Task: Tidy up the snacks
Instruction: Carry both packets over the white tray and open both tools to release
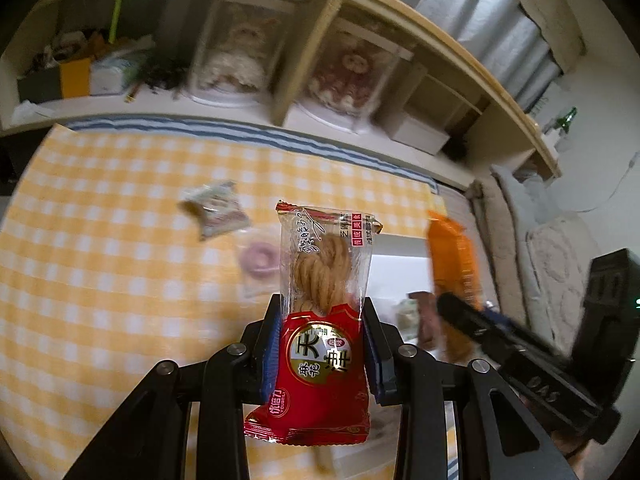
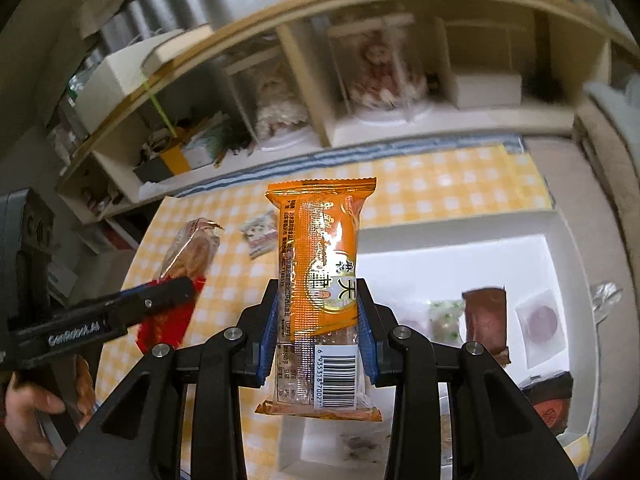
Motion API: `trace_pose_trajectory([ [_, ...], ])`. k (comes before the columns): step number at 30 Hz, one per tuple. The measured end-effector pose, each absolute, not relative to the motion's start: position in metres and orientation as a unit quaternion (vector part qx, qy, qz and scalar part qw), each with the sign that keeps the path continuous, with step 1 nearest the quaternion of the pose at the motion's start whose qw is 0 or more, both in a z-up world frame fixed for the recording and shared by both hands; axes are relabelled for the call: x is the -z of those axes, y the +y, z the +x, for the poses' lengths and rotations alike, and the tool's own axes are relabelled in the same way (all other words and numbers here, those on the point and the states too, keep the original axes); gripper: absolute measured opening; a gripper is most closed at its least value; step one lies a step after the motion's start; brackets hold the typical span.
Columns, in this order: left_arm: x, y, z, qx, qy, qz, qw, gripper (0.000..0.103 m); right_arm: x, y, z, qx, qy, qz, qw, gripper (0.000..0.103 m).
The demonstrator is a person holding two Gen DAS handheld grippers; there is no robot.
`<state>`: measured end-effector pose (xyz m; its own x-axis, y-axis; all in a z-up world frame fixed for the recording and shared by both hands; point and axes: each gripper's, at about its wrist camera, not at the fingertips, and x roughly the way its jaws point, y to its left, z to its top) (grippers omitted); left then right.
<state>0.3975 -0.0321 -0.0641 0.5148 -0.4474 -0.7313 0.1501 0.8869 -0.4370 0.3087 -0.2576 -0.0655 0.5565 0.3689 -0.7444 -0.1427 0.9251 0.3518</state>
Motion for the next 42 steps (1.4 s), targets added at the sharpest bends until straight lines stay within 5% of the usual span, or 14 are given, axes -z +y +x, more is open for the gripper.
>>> trace_pose_trajectory([
  [11, 0.1, -0.068, 0.433, 0.16, 0.466, -0.204, 0.846, 0.034, 0.141, -0.272, 0.35, -0.178, 0.498, 0.244, 0.813, 0.035],
  [22, 0.13, -0.102, 0.459, 0.156, 0.482, -0.211, 0.836, 0.035, 0.201, -0.286, 0.372, -0.139, 0.557, 0.244, 0.781, 0.034],
  [32, 0.151, -0.141, 0.487, 0.153, 0.486, -0.185, 0.841, 0.037, 0.189, -0.327, 0.367, -0.11, 0.537, 0.233, 0.804, 0.034],
  [42, 0.146, -0.15, 0.489, 0.147, 0.462, -0.113, 0.867, 0.053, 0.171, -0.33, 0.373, -0.105, 0.521, 0.198, 0.823, 0.035],
])
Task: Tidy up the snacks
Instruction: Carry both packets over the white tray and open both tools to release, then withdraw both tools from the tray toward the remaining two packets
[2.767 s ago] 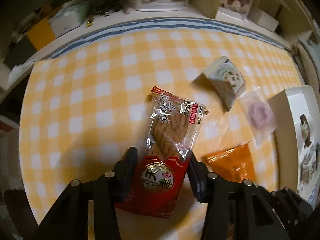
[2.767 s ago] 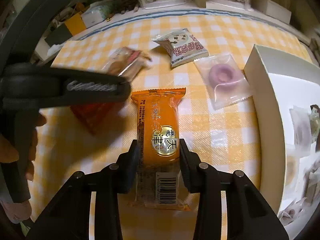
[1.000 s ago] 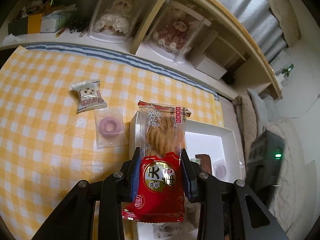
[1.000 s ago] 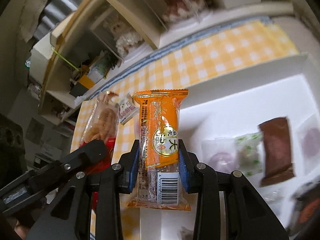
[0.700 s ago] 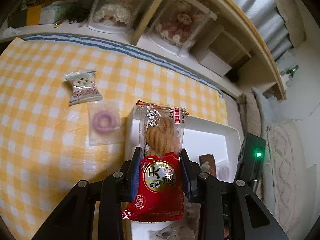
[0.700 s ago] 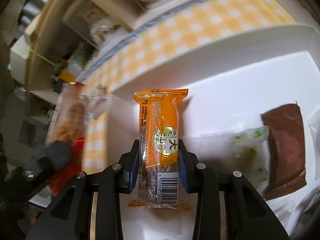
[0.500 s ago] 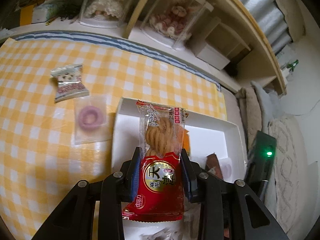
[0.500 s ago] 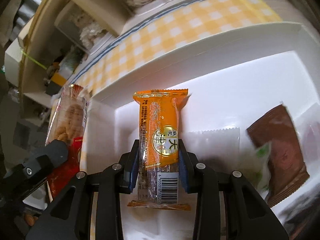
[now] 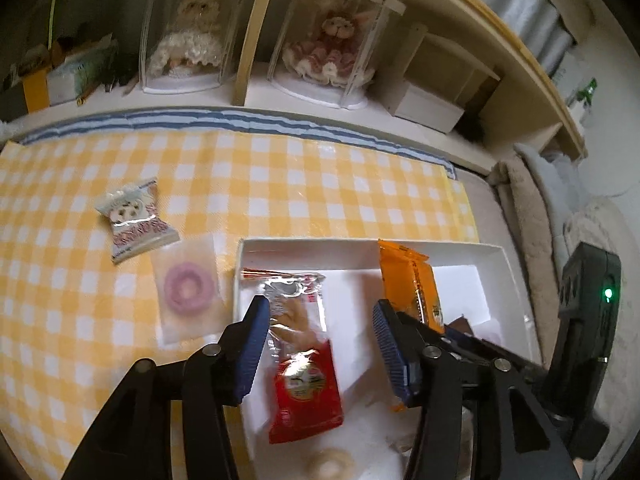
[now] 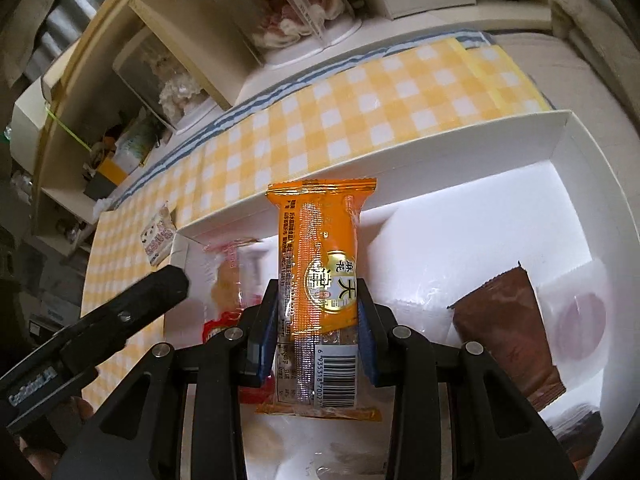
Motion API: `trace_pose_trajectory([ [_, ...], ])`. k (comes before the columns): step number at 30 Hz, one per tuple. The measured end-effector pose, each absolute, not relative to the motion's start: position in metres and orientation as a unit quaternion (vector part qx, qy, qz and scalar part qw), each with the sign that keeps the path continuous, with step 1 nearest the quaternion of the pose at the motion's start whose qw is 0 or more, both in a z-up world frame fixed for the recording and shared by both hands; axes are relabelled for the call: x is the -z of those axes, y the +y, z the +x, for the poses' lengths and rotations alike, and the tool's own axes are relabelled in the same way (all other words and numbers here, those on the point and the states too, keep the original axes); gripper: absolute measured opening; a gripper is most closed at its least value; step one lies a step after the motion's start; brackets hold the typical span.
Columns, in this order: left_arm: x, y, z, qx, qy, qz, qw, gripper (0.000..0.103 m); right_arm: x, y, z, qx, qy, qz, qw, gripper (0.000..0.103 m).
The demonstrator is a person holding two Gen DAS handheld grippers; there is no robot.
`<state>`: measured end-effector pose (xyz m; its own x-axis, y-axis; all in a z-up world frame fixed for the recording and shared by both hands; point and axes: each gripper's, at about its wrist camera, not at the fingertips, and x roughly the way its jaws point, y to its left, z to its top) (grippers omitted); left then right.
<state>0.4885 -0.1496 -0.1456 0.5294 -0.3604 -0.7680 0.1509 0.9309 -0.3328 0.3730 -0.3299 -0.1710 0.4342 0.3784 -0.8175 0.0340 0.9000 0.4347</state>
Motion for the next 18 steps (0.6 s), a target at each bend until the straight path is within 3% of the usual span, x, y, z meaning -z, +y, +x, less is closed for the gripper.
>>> trace_pose_trajectory([
  [6, 0.147, -0.141, 0.48, 0.142, 0.47, -0.102, 0.865, 0.053, 0.172, -0.323, 0.375, -0.113, 0.54, 0.189, 0.812, 0.043],
  [18, 0.142, -0.13, 0.457, 0.143, 0.489, -0.093, 0.855, 0.06, 0.148, -0.329, 0.35, -0.101, 0.542, 0.148, 0.821, 0.043],
])
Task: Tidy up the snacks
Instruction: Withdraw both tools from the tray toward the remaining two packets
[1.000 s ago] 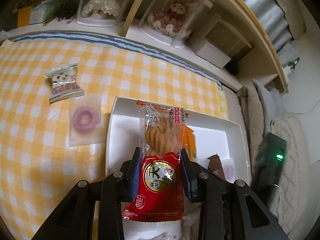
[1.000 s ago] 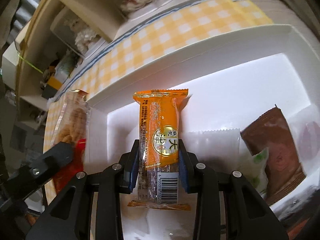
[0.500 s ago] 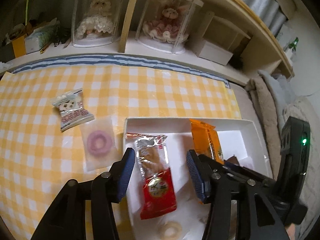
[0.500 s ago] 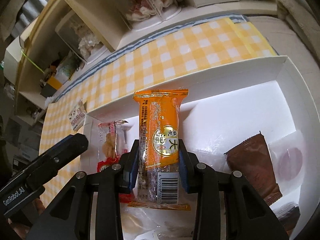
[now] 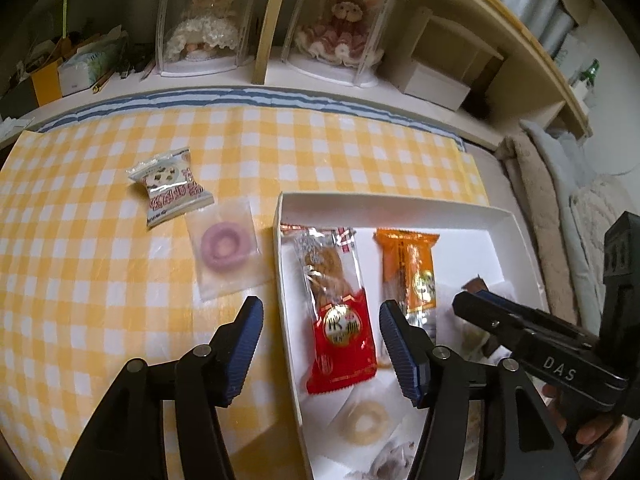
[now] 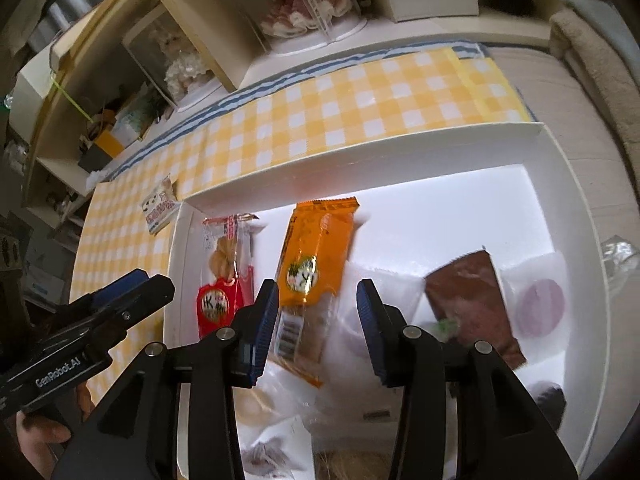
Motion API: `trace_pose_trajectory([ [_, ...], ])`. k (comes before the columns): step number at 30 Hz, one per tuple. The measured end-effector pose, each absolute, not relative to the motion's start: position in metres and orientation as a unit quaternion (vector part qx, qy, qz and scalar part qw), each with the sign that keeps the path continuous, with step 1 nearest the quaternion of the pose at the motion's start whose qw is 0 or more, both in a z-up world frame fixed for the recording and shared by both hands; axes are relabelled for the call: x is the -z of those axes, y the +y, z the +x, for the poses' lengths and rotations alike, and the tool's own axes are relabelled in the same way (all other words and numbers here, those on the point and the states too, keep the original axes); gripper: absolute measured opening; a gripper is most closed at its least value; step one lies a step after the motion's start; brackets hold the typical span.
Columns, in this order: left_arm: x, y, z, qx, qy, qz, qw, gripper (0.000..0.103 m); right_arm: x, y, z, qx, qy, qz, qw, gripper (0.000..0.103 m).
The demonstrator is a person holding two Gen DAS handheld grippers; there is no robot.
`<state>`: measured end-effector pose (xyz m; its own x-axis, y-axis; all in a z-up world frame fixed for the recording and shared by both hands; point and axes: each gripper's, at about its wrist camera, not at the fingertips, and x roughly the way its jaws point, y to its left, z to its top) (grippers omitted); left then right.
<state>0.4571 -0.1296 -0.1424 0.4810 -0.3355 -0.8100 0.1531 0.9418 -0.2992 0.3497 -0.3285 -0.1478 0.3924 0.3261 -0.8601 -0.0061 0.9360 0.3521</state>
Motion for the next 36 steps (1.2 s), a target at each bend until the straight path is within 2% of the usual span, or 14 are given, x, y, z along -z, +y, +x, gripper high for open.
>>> trace_pose_trajectory([
  [7, 0.136, -0.125, 0.447, 0.146, 0.49, -0.096, 0.854, 0.061, 0.147, -0.332, 0.34, -0.087, 0.545, 0.141, 0.822, 0.04],
  [12, 0.135, -0.124, 0.442, 0.153, 0.49, -0.092, 0.853, 0.061, 0.167, -0.335, 0.355, -0.082, 0.558, 0.191, 0.803, 0.039],
  [15, 0.136, -0.124, 0.441, 0.155, 0.49, -0.088, 0.853, 0.061, 0.18, -0.33, 0.363, -0.098, 0.569, 0.221, 0.786, 0.025],
  [19, 0.137, -0.122, 0.441, 0.155, 0.491, -0.088, 0.852, 0.061, 0.178, -0.313, 0.366, -0.121, 0.565, 0.216, 0.787, 0.021],
  [31, 0.127, -0.126, 0.428, 0.156, 0.49, -0.09, 0.853, 0.062, 0.142, -0.319, 0.34, -0.115, 0.543, 0.183, 0.811, 0.024],
  [33, 0.123, -0.127, 0.424, 0.158, 0.488, -0.088, 0.854, 0.065, 0.134, -0.323, 0.331, -0.111, 0.535, 0.172, 0.819, 0.028],
  [35, 0.119, -0.127, 0.42, 0.16, 0.486, -0.085, 0.855, 0.07, 0.127, -0.328, 0.323, -0.106, 0.527, 0.165, 0.827, 0.038],
  [36, 0.116, -0.127, 0.418, 0.16, 0.484, -0.083, 0.856, 0.074, 0.124, -0.331, 0.318, -0.101, 0.523, 0.16, 0.831, 0.04],
])
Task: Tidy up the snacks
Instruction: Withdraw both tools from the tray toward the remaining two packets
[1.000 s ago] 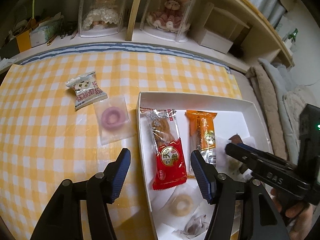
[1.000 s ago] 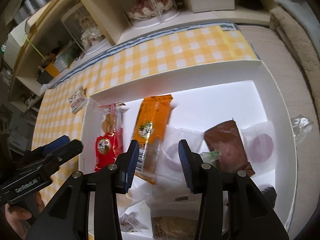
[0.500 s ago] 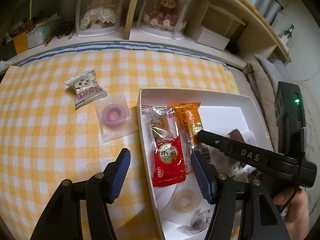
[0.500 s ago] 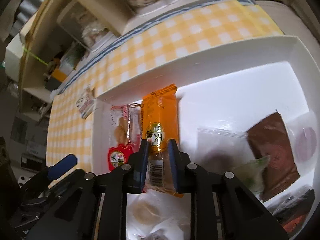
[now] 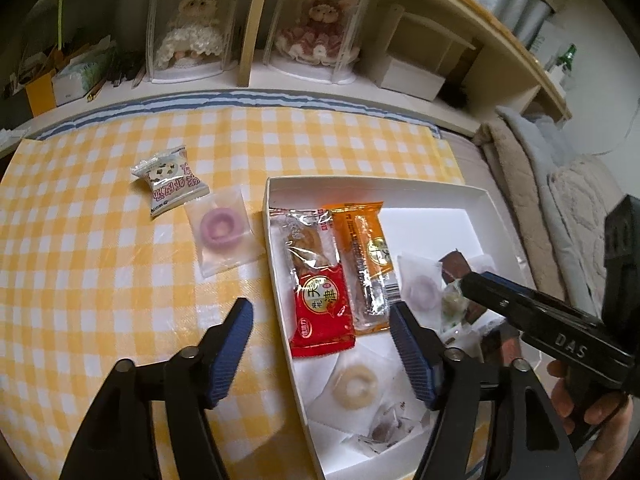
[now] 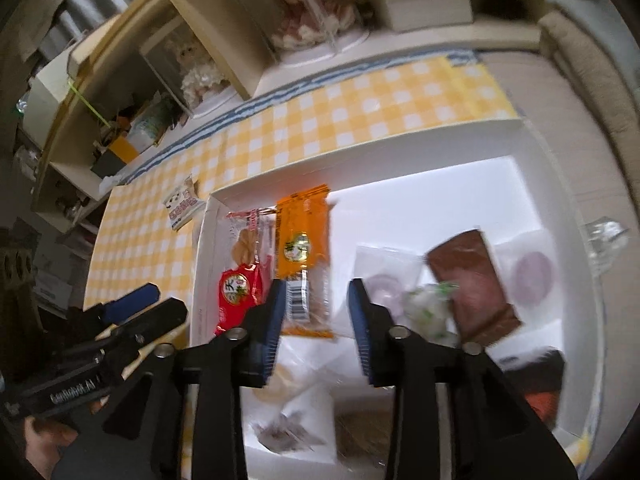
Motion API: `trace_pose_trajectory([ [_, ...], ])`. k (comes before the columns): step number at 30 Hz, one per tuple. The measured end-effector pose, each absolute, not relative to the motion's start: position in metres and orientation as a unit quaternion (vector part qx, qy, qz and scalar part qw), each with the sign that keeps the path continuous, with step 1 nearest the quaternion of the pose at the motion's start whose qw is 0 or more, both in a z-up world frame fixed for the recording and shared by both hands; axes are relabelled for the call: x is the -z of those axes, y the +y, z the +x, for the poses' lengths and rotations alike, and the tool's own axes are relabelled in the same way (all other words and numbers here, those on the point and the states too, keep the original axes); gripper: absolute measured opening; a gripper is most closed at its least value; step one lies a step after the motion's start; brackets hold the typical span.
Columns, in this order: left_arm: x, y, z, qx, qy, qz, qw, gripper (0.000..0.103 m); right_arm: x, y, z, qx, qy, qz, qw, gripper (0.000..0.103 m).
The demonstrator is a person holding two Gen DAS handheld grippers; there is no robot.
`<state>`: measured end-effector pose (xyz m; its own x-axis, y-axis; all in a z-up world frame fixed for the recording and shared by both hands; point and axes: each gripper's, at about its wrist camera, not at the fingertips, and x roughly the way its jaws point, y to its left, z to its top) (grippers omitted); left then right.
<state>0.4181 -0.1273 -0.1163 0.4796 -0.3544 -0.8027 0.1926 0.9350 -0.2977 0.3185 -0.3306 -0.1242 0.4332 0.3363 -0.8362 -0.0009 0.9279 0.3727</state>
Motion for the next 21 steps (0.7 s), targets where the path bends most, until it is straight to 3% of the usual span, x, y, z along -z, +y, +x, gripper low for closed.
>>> trace_pose_trajectory([
  [4, 0.109, -0.124, 0.411, 0.159, 0.48, -0.08, 0.859, 0.092, 0.113, -0.342, 0.302, -0.083, 0.511, 0.143, 0.844, 0.05],
  [7, 0.103, -0.121, 0.405, 0.16, 0.475, -0.078, 0.862, 0.103, 0.105, -0.349, 0.293, -0.072, 0.505, 0.133, 0.85, 0.068],
  [8, 0.1, -0.121, 0.403, 0.16, 0.473, -0.076, 0.863, 0.103, 0.102, -0.351, 0.289, -0.067, 0.501, 0.128, 0.853, 0.077],
  [12, 0.09, -0.115, 0.393, 0.16, 0.466, -0.068, 0.868, 0.103, 0.092, -0.356, 0.278, -0.053, 0.492, 0.112, 0.862, 0.088],
  [14, 0.084, -0.113, 0.387, 0.161, 0.459, -0.063, 0.871, 0.103, 0.087, -0.358, 0.272, -0.045, 0.489, 0.101, 0.865, 0.103],
  [21, 0.061, -0.101, 0.365, 0.17, 0.431, -0.036, 0.886, 0.103, 0.068, -0.356, 0.254, -0.037, 0.471, 0.086, 0.877, 0.103],
])
